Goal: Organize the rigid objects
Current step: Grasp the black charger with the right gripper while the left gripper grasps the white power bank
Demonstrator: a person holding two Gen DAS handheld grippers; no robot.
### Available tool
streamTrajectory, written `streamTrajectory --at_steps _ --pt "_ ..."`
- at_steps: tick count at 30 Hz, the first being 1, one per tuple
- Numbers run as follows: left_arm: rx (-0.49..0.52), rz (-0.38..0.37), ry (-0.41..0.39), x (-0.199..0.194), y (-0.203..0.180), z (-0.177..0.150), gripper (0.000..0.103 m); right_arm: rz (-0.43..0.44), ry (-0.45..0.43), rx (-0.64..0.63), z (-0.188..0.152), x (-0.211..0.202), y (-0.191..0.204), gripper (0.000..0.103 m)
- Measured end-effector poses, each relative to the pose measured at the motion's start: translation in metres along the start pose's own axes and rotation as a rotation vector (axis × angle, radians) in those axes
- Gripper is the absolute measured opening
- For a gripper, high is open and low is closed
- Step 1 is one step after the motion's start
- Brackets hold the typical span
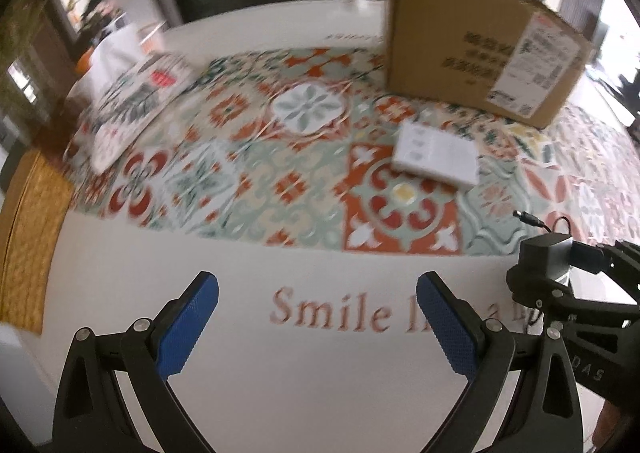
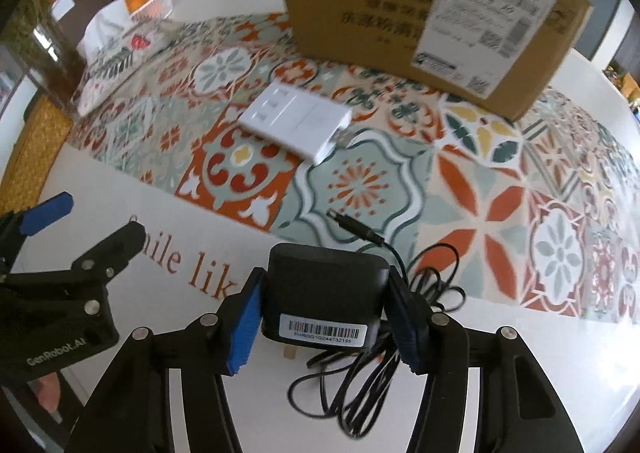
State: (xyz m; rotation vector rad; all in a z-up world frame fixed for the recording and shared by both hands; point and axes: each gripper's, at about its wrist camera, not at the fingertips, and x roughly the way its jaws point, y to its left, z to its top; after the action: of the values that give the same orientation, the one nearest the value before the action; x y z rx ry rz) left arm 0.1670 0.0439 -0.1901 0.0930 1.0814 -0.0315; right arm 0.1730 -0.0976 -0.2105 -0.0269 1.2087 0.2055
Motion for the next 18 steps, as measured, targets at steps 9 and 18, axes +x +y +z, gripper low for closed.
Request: streamTrajectory --at_steps 9,18 --pt "0.107 -0.097 -0.087 0.012 -0.027 0.03 0.101 -0.041 -0.03 0.136 0.011 -0.003 -0.036 0.057" --pt "0.197 -0.14 -0.126 0.03 -0.047 0.05 0.101 -0.068 -0.05 0.254 0.018 -0.003 -0.06 0.056"
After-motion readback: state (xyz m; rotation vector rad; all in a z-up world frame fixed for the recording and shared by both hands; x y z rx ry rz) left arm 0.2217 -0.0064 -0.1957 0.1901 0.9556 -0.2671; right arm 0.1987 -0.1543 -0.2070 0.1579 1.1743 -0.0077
